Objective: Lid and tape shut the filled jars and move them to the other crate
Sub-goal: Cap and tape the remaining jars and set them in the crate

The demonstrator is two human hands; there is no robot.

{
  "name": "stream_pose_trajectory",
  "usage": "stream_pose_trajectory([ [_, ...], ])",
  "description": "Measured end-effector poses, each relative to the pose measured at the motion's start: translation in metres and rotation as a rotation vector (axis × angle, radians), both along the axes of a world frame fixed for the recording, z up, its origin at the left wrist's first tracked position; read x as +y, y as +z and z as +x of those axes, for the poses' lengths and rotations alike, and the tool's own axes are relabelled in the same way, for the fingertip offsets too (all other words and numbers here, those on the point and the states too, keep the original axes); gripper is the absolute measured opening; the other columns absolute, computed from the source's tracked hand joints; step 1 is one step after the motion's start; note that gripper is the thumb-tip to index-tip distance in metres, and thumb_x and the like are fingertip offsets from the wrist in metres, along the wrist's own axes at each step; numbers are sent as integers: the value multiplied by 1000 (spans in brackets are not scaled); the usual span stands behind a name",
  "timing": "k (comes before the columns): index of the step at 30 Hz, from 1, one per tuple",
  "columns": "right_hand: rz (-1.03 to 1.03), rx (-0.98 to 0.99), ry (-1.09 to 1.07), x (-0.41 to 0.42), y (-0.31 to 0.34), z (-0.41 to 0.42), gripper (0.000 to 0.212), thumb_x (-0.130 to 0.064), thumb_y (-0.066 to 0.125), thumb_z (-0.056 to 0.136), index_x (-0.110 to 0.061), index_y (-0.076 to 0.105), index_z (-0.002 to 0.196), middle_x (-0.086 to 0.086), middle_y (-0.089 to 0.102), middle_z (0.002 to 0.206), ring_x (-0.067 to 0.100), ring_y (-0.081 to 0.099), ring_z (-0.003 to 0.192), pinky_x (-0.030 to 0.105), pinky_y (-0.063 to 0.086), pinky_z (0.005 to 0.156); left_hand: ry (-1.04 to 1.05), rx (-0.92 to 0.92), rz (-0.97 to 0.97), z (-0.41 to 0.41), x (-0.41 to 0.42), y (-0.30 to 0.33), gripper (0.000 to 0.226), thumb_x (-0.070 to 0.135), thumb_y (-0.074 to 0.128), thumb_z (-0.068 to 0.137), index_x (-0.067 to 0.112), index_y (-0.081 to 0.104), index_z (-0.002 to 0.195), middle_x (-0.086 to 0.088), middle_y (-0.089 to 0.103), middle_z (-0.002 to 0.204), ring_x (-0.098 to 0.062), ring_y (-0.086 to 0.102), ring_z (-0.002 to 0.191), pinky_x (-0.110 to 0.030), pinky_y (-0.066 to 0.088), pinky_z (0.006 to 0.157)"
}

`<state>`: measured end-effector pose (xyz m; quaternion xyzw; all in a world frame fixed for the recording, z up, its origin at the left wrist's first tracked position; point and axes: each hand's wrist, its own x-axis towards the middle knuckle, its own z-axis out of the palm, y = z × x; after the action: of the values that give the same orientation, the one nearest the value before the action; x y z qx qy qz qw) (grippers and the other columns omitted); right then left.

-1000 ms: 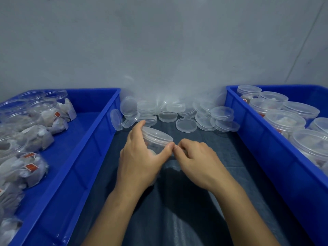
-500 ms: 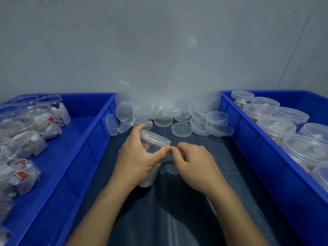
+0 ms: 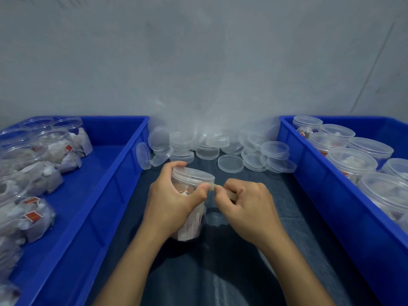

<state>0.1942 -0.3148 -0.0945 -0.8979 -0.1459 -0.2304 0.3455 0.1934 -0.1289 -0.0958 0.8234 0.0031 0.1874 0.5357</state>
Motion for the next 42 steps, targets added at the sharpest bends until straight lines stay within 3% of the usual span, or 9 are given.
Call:
stream_pose_trajectory([
  [5, 209, 50, 100, 2, 5, -5, 48, -54, 52, 78, -10, 43, 62, -2, 31, 52, 9, 30, 51, 30, 25, 50, -178, 118, -386, 0, 6, -4, 74, 58, 81, 56, 22, 69, 119, -7, 80, 108, -25, 79, 90, -36, 64, 74],
  [10, 1206, 141, 231, -23, 18, 2, 36, -27, 58, 82, -26, 37, 53, -7, 24, 51, 11, 18, 49, 35, 15, 52, -458, 312, -1159, -4, 25, -1, 82, 66, 66, 73, 3, 72, 124, -22, 72, 114, -38, 74, 85, -43, 64, 72],
  [12, 1012, 95, 110, -32, 11, 7, 41, -29, 60, 87, -25, 38, 53, -6, 28, 53, 13, 24, 51, 34, 21, 53, -475, 284, -1103, -3, 28, -4, 75, 65, 60, 80, 4, 76, 121, -21, 73, 114, -35, 74, 87, -41, 63, 71],
  [17, -138, 115, -40, -10, -31, 18, 51, -45, 59, 99, -15, 39, 63, -6, 44, 59, 17, 44, 64, 38, 28, 60, -247, 217, -828, 2, -1, -13, 90, 60, 76, 65, 1, 63, 132, -30, 71, 123, -42, 68, 94, -55, 57, 85],
  [19, -259, 138, 47, -6, -40, 22, 49, -46, 54, 98, -16, 38, 63, -8, 46, 68, 16, 44, 73, 36, 32, 61, -173, 132, -757, 2, -6, -14, 83, 60, 80, 63, 11, 63, 129, -25, 71, 124, -38, 69, 95, -55, 56, 88],
  [27, -194, 264, 100, -12, -38, 24, 25, -38, 53, 101, -26, 70, 88, -12, 64, 90, 14, 56, 93, 29, 45, 81, -180, 62, -664, 5, -8, -23, 52, 56, 67, 84, 33, 60, 130, 5, 74, 117, -17, 73, 93, -31, 60, 80],
  [33, 466, 50, 96, 10, -10, 2, 16, -34, 61, 103, -32, 76, 101, -14, 73, 100, 9, 69, 99, 18, 50, 82, -217, 18, -551, -1, -16, -19, 62, 60, 68, 85, 38, 49, 140, 9, 75, 121, -17, 75, 109, -41, 59, 97],
  [36, 674, 144, 196, 18, -4, -4, 27, -48, 63, 94, -36, 72, 116, -12, 73, 114, 8, 70, 105, 20, 55, 82, -240, -1, -536, -4, -17, -20, 71, 66, 69, 81, 39, 46, 143, 9, 73, 126, -16, 73, 115, -44, 56, 100],
  [42, 750, 220, 252, 26, -8, -2, 47, -42, 72, 88, -30, 66, 133, -6, 76, 116, 11, 72, 111, 35, 59, 93, -291, 13, -478, -5, -20, -20, 69, 64, 65, 87, 39, 41, 146, 16, 73, 127, -8, 71, 117, -25, 54, 87],
])
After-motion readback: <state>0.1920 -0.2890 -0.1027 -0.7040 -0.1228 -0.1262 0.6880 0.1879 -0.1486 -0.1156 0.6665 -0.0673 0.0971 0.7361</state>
